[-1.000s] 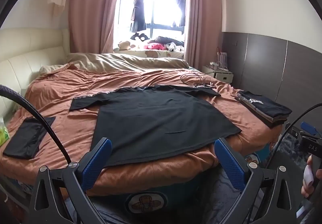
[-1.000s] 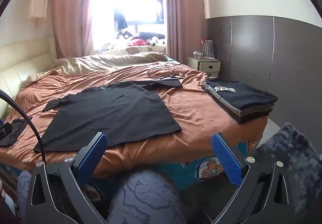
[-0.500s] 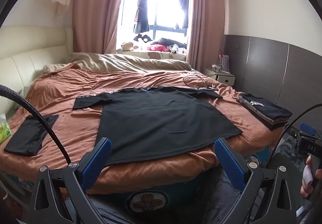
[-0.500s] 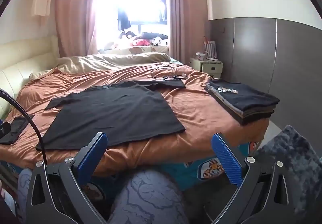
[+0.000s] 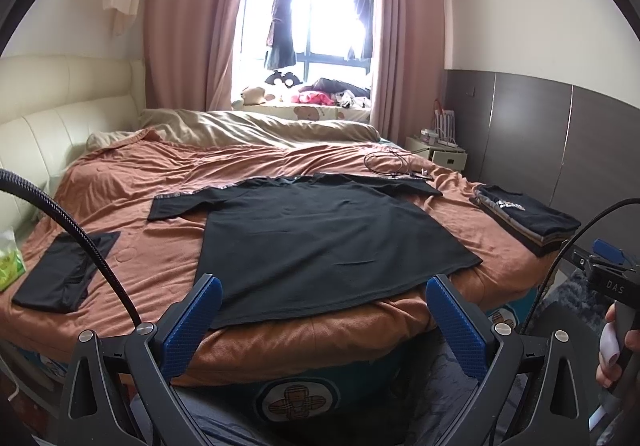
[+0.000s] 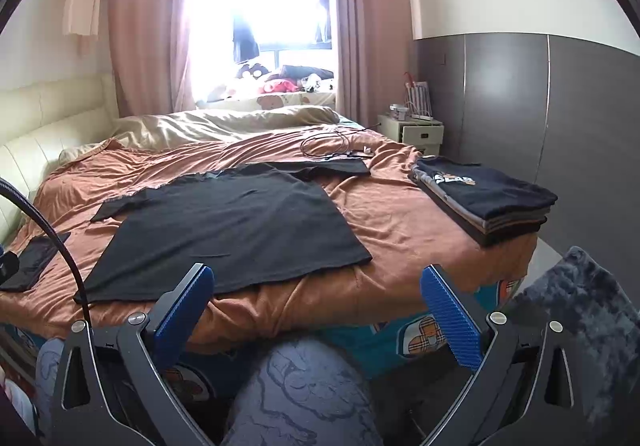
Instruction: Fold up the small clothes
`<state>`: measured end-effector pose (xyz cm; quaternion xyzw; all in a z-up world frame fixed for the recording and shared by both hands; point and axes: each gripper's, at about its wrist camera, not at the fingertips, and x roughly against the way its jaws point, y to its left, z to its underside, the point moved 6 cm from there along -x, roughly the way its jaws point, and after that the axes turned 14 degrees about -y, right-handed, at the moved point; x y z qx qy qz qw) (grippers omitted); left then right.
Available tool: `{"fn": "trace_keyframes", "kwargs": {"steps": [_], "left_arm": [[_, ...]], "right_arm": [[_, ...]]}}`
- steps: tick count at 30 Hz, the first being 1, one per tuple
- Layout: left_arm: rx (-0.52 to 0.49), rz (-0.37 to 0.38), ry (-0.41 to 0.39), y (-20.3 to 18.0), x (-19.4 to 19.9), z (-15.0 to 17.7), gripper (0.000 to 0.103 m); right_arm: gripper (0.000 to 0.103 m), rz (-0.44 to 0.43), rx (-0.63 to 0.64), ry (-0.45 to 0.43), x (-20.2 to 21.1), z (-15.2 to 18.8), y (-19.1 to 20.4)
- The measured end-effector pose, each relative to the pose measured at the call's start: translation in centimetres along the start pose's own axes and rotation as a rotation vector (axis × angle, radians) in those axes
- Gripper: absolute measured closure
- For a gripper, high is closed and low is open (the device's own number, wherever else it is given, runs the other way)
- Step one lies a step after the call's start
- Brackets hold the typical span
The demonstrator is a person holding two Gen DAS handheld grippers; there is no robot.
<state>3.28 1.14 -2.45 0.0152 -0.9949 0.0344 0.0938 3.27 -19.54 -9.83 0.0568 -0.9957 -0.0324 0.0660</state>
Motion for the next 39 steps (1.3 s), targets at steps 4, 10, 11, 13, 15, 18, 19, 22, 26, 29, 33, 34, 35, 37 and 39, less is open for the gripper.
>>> {"fn": "trace_keyframes", "kwargs": {"steps": [4, 10, 11, 13, 15, 18, 19, 22, 26, 29, 33, 34, 35, 37, 39], "left_arm": [[0.004, 0.004, -0.005, 0.11, 0.1, 0.11, 0.0], [0.008, 0.008, -0.005, 0.18, 0.17, 0.26, 0.0], [0.008, 0.007, -0.006, 0.2, 0.16, 0.25, 0.0], [0.007, 0.007, -0.007, 0.12, 0.16, 0.22, 0.0], [0.008, 0.008, -0.008, 0.1, 0.18, 0.24, 0.0], [0.008, 0.009, -0.008, 0.08, 0.19, 0.25, 0.0], [0.008, 0.009, -0.009, 0.06, 0.18, 0.26, 0.0], [0.01, 0.011, -0.01, 0.03, 0.26, 0.22, 0.0], [0.008, 0.011, -0.013, 0.04, 0.32, 0.2, 0.0], [0.009, 0.011, -0.014, 0.07, 0.35, 0.2, 0.0], [0.016, 0.01, -0.014, 0.12, 0.49, 0.14, 0.0], [0.016, 0.009, -0.014, 0.13, 0.52, 0.15, 0.0], [0.015, 0.008, -0.014, 0.17, 0.52, 0.13, 0.0], [0.017, 0.006, -0.015, 0.26, 0.6, 0.11, 0.0], [0.023, 0.007, -0.016, 0.45, 0.7, 0.17, 0.0]], "right_arm": [[0.0, -0.004, 0.003, 0.001, 0.08, 0.01, 0.26], [0.0, -0.006, 0.016, -0.002, 0.16, 0.02, 0.38], [0.0, -0.006, 0.016, -0.003, 0.16, 0.01, 0.34], [0.0, -0.006, 0.014, -0.006, 0.19, -0.02, 0.22], [0.0, -0.008, 0.014, -0.006, 0.23, 0.02, 0.28], [0.0, -0.007, 0.017, -0.007, 0.16, 0.0, 0.24], [0.0, -0.008, 0.018, -0.008, 0.26, 0.01, 0.32], [0.0, -0.008, 0.017, -0.008, 0.28, 0.01, 0.34], [0.0, -0.007, 0.018, -0.008, 0.28, 0.03, 0.36], [0.0, -0.007, 0.017, -0.008, 0.3, 0.07, 0.41], [0.0, -0.008, 0.019, -0.009, 0.33, 0.06, 0.43], [0.0, -0.008, 0.02, -0.009, 0.36, 0.06, 0.45], [0.0, -0.008, 0.019, -0.008, 0.38, 0.09, 0.47], [0.0, -0.009, 0.018, -0.006, 0.34, 0.09, 0.44], [0.0, -0.009, 0.019, -0.006, 0.33, 0.08, 0.47]]}}
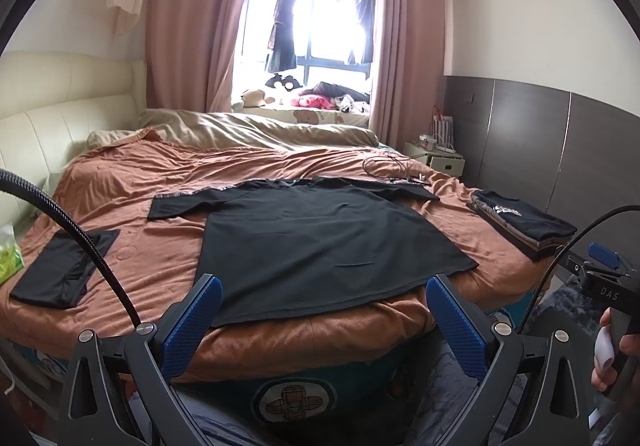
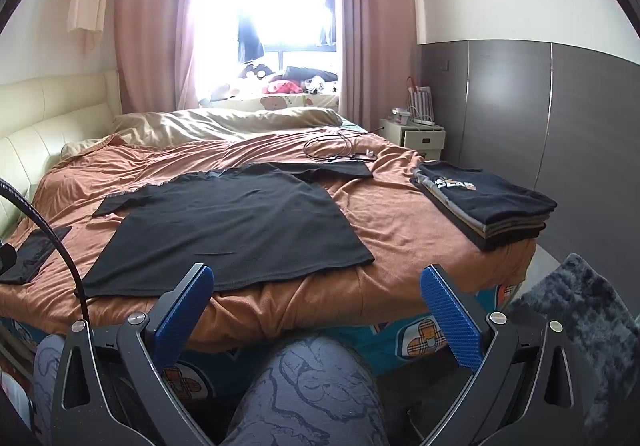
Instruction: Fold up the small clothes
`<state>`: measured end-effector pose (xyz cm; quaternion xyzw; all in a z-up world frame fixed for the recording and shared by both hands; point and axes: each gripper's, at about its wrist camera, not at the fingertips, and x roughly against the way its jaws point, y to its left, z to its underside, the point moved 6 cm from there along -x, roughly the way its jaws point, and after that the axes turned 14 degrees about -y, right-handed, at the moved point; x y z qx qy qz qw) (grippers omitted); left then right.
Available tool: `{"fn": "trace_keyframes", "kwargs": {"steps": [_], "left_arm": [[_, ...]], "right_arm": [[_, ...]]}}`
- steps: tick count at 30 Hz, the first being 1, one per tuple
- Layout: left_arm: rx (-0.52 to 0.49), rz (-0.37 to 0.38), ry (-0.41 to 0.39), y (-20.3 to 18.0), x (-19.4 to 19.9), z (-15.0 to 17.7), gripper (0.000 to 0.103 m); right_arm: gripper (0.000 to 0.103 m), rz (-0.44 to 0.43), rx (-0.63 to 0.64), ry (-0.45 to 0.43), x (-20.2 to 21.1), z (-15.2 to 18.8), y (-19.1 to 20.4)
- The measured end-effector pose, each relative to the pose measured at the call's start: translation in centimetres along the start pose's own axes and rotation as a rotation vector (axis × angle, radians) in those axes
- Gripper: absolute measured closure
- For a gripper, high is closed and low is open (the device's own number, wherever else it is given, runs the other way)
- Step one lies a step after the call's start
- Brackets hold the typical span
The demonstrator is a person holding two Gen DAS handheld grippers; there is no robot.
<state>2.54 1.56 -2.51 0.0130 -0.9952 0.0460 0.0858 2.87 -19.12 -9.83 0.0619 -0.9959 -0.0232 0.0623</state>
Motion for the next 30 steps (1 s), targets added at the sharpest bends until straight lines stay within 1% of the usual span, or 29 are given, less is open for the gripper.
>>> {"fn": "trace_keyframes", "kwargs": {"steps": [11, 17, 24, 30], "left_arm": [[0.009, -0.001, 0.0, 0.4, 0.1, 0.2, 0.0], [0.037, -0.01, -0.007, 1.3, -0.4, 0.0, 0.0], [0.07, -0.04, 0.014, 3.2, -2.5, 0.1, 0.0], [0.082, -0.07, 0.023, 5.2, -5.0, -0.1, 0.0]], "right_arm": [[0.0, -0.003, 0.002, 0.0, 0.1, -0.2, 0.3], [0.0, -0.012, 0.006, 0.0, -0.5, -1.0, 0.6], [0.0, -0.047, 0.016, 0.0, -3.0, -1.8, 1.8], [0.0, -0.092, 0.026, 0.02, -6.2, -1.9, 2.7]]}}
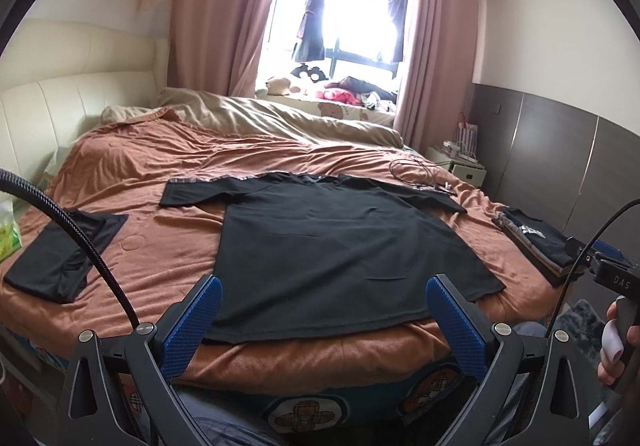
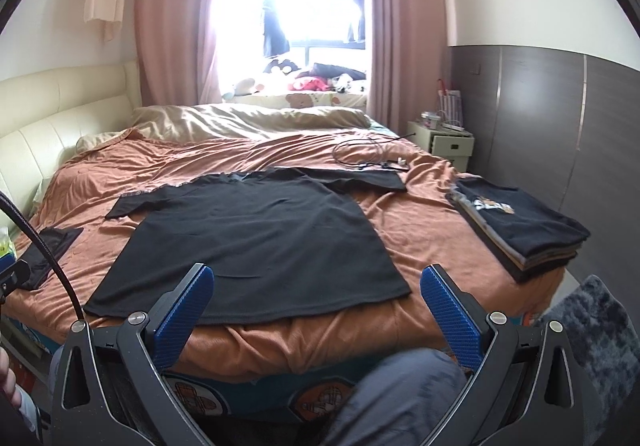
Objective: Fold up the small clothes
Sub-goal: 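Move both grippers down toward the black T-shirt on the bed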
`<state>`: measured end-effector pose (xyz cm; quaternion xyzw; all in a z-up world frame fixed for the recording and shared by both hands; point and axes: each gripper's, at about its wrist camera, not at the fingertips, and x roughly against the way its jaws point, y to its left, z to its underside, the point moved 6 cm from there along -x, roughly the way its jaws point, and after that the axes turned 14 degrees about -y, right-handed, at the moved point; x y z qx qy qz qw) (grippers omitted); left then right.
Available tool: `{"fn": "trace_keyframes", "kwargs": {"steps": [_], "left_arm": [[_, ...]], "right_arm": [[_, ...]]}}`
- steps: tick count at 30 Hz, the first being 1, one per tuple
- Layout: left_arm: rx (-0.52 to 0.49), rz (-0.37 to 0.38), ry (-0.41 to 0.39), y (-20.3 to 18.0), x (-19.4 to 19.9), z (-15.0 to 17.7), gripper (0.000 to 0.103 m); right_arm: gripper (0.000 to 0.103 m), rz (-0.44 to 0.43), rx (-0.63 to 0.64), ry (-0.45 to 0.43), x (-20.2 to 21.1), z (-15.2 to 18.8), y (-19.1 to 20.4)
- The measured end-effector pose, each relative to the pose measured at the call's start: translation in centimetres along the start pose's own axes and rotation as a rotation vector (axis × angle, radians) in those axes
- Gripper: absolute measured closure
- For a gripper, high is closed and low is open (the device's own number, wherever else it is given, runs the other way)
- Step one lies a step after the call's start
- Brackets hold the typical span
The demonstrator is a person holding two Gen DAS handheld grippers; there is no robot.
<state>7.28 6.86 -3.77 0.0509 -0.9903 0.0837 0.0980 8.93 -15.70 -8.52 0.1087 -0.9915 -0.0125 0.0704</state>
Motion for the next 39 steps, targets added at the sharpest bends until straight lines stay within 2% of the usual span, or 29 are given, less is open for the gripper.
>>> {"fn": "trace_keyframes", "kwargs": {"steps": [9, 16, 22, 35, 39], "left_arm": [[0.028, -0.038, 0.018, 3.4, -5.5, -0.4, 0.001], [0.043, -0.075, 0.064, 6.1, -10.3, -0.3, 0.001], [0.07, -0.119, 0.085, 8.5, -13.5, -0.9, 0.005], [0.094, -0.228, 0.138, 14.6, -20.3, -3.2, 0.021], [0.148, -0.259, 0.155, 17.3, -22.2, -3.7, 0.023]], "right_arm": [[0.0, -0.047, 0.0, 0.035, -7.0, -0.7, 0.9], [0.0, -0.094, 0.007, 0.085, -13.4, -0.7, 2.3], [0.0, -0.124, 0.002, 0.127, -18.2, -1.2, 3.2], [0.0, -0.204, 0.013, 0.192, -27.9, -3.0, 5.5], [0.007, -0.243, 0.009, 0.21, -31.1, -3.4, 6.6]]}}
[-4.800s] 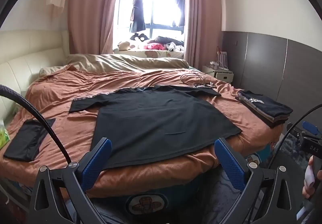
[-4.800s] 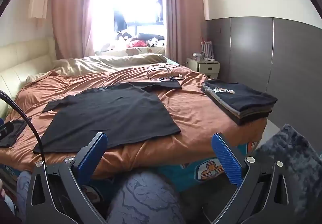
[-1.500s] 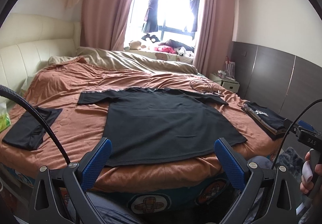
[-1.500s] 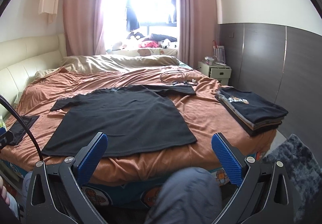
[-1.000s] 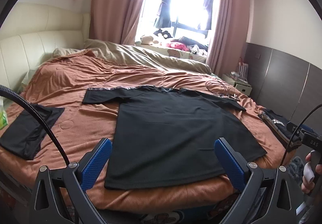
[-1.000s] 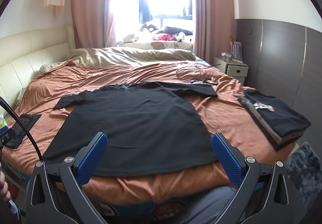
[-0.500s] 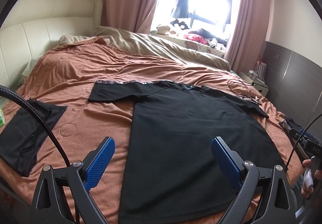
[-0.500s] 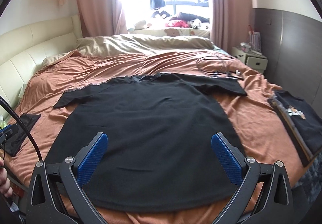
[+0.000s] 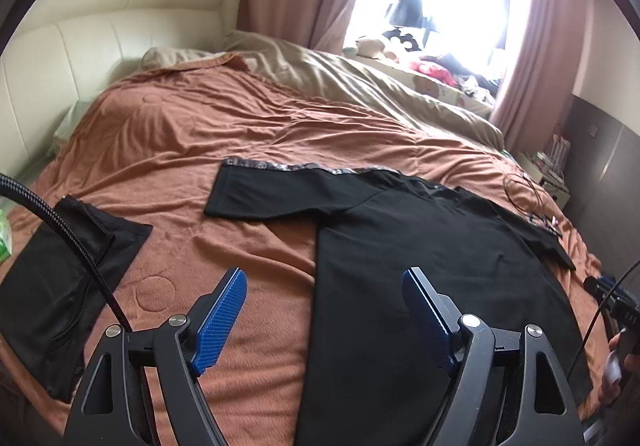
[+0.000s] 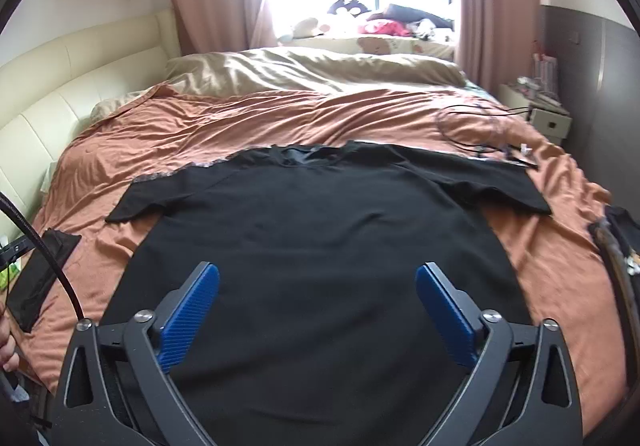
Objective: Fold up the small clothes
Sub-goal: 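Move both grippers down toward the black T-shirt on the bed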
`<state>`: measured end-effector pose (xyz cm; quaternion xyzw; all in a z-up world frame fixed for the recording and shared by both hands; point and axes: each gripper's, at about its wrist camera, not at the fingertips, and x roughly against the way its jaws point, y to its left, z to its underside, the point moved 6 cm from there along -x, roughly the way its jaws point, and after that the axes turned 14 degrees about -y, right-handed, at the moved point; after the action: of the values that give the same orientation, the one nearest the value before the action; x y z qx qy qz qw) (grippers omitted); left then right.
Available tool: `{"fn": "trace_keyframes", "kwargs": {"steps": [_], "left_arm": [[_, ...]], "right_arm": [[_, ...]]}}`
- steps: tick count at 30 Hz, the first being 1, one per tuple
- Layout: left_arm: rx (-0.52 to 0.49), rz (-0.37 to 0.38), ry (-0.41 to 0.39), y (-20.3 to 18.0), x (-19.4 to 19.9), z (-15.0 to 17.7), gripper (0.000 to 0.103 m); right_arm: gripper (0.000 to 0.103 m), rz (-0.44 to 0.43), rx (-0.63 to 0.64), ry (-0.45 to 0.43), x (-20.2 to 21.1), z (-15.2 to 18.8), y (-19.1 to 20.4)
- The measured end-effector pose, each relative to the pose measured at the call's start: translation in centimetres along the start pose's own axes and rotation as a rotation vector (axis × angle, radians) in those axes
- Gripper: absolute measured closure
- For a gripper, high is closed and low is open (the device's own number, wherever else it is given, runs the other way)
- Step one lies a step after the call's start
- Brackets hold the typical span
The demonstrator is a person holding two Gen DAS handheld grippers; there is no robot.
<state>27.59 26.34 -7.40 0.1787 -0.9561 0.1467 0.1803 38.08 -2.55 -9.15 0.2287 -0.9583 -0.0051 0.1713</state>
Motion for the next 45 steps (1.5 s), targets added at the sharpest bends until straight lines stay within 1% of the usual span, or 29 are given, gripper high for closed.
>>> {"fn": "trace_keyframes", "kwargs": {"steps": [3, 4, 6, 8, 10, 15, 17, 19, 22, 25, 29, 33, 39, 42, 45], "left_arm": [[0.021, -0.033, 0.016, 1.7, -1.9, -0.9, 0.028], [0.026, -0.042, 0.021, 2.1, -2.5, -1.2, 0.028], [0.04, -0.058, 0.029, 3.1, -3.7, -1.7, 0.032], [0.055, -0.072, 0.044, 4.3, -5.0, -2.2, 0.036], [0.065, -0.085, 0.054, 5.3, -6.2, -2.6, 0.036], [0.08, -0.104, 0.078, 7.8, -9.8, -3.5, 0.038], [0.081, -0.115, 0.091, 8.9, -11.5, -3.7, 0.041], [0.08, -0.12, 0.107, 9.8, -13.1, -3.8, 0.044], [0.086, -0.117, 0.14, 11.2, -15.8, -3.7, 0.047], [0.099, -0.121, 0.163, 12.6, -18.3, -3.6, 0.049], [0.12, -0.127, 0.191, 14.4, -21.4, -3.5, 0.052], [0.126, -0.139, 0.217, 15.6, -24.0, -3.2, 0.052], [0.122, -0.152, 0.269, 16.7, -27.8, -2.1, 0.052], [0.117, -0.178, 0.277, 17.3, -29.1, -1.7, 0.052], [0.099, -0.212, 0.294, 17.8, -30.2, -1.0, 0.052]], "right_arm": [[0.014, -0.023, -0.013, 0.022, -2.4, -0.6, 0.1], [0.018, -0.027, -0.014, 0.029, -3.3, -0.8, 0.2], [0.021, -0.044, -0.014, 0.036, -4.9, -1.4, 0.6], [0.022, -0.064, -0.009, 0.042, -6.7, -2.0, 1.3], [0.027, -0.082, -0.003, 0.051, -8.1, -2.3, 1.6], [0.033, -0.124, 0.004, 0.071, -11.7, -2.8, 3.1], [0.037, -0.125, 0.004, 0.082, -13.5, -2.9, 3.6], [0.048, -0.142, -0.008, 0.102, -15.5, -2.9, 4.1], [0.055, -0.163, -0.019, 0.13, -18.2, -2.7, 5.2], [0.06, -0.183, -0.016, 0.158, -20.6, -2.5, 6.3], [0.064, -0.212, -0.015, 0.193, -23.9, -2.5, 7.9], [0.067, -0.233, -0.014, 0.213, -26.6, -2.6, 9.2], [0.074, -0.258, -0.024, 0.265, -30.7, -2.0, 11.3], [0.077, -0.268, -0.028, 0.292, -32.5, -1.7, 12.3], [0.077, -0.271, -0.034, 0.317, -34.1, -1.1, 13.3]]}}
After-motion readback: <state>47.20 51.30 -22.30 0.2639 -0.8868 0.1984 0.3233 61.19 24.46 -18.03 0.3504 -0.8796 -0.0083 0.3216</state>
